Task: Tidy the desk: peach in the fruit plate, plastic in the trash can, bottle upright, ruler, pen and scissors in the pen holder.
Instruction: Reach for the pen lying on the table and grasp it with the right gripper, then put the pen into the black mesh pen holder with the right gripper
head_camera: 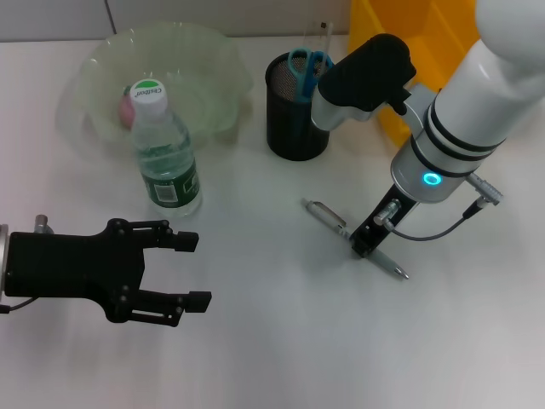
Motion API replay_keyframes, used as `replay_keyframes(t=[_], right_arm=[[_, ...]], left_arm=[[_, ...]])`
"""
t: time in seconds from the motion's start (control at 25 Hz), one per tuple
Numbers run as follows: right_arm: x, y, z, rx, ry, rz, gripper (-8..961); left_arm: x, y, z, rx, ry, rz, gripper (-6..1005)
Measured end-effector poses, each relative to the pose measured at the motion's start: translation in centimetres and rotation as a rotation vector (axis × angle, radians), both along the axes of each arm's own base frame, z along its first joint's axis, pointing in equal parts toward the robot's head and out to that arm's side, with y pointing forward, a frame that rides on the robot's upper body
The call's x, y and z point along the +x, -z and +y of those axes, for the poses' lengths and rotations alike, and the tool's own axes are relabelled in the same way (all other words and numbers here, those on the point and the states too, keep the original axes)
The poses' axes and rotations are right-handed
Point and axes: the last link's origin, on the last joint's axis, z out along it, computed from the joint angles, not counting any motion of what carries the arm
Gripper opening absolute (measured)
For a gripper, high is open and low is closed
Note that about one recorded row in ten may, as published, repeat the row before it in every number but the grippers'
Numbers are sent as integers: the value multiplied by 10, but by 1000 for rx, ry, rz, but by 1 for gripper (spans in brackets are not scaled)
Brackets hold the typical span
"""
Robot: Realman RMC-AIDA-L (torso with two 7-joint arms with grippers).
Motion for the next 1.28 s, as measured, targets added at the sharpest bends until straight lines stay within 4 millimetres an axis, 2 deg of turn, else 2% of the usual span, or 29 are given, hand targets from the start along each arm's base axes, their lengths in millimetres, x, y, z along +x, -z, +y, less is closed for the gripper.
replay_keyframes(t=[0.08,0.32,0.4,0.44,0.52,0.56,0.6,0.68,0.76,0.8,0.84,0.88,0.92,1.0,1.04,1.2,1.28], right_arm=[[0,0,-1,-3,-1,-1,187],[-4,-6,-3,10,-18,29,117],[-12,-22,-4,40,-41,90,117],[-12,-22,-4,40,-41,90,116],[-21,-39,-4,75,-58,166,116],[-24,-48,-6,85,-63,216,116],[-29,-64,-8,107,-73,324,116],[-29,-72,-8,120,-75,376,116],[-28,-87,-10,140,-83,494,116],[-24,-100,-11,156,-94,616,116],[-24,-100,-11,156,-94,616,116],[-19,-112,-13,169,-118,762,116],[-19,-112,-13,169,-118,762,116],[-11,-122,-19,191,-170,990,116],[-11,-122,-19,191,-170,990,116],[8,-123,-18,283,-285,1238,116],[11,-121,-15,304,-307,1258,116]], left_arm=[[0,0,0,0,0,0,846],[0,0,0,1,0,-1,846],[0,-1,0,7,-3,-6,846],[0,-1,0,7,-3,-6,846],[-1,-4,1,21,-11,-14,846],[-1,-5,1,28,-15,-18,846],[-2,-7,1,34,-19,-22,846],[-2,-7,1,35,-20,-23,846],[-2,-7,1,35,-20,-24,846],[-2,-7,1,35,-20,-25,846],[-2,-7,1,35,-20,-25,846],[-2,-6,1,35,-20,-25,846],[-2,-6,1,35,-20,-25,846],[-1,-6,2,34,-20,-28,846],[-1,-6,2,34,-20,-28,846],[1,-3,3,26,-25,-41,846],[1,-3,3,26,-25,-41,846]])
